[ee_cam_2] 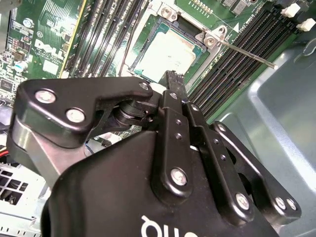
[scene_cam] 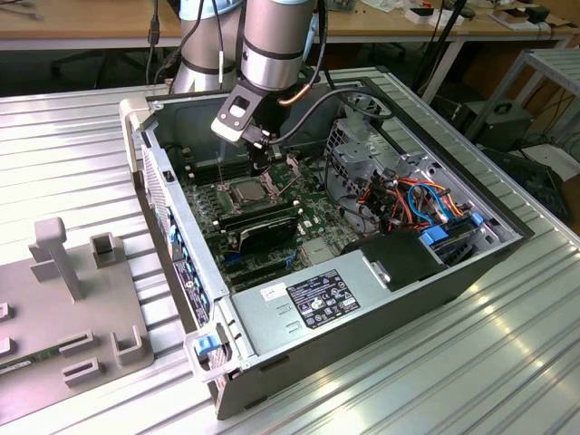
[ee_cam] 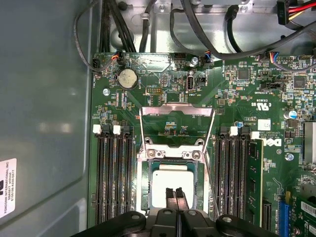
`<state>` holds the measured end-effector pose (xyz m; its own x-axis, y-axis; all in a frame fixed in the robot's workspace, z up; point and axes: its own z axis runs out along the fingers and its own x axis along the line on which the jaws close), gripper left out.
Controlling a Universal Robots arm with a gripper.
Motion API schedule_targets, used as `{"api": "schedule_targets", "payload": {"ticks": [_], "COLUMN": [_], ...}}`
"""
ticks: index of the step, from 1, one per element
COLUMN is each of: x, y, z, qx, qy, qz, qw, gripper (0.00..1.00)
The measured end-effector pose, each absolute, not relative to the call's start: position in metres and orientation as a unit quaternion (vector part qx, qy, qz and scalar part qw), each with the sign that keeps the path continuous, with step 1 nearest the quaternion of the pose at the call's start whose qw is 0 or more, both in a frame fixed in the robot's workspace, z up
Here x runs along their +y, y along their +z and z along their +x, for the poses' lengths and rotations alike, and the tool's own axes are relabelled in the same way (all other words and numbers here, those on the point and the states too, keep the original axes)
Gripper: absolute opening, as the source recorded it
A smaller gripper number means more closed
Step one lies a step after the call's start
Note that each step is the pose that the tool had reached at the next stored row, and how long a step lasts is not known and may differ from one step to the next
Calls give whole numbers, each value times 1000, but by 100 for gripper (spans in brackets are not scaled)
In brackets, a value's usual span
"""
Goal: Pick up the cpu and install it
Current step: 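Close the cpu cover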
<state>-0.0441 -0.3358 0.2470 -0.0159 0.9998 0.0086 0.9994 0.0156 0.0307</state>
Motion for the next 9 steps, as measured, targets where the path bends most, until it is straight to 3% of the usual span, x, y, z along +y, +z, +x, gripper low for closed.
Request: {"api": "schedule_targets", "payload": {"ticks": [9], "x": [-336], "y": [247], "z": [-44], "qx": [713], "qy": [14], "qz": [701], "qw": [8], "gripper": [11]}}
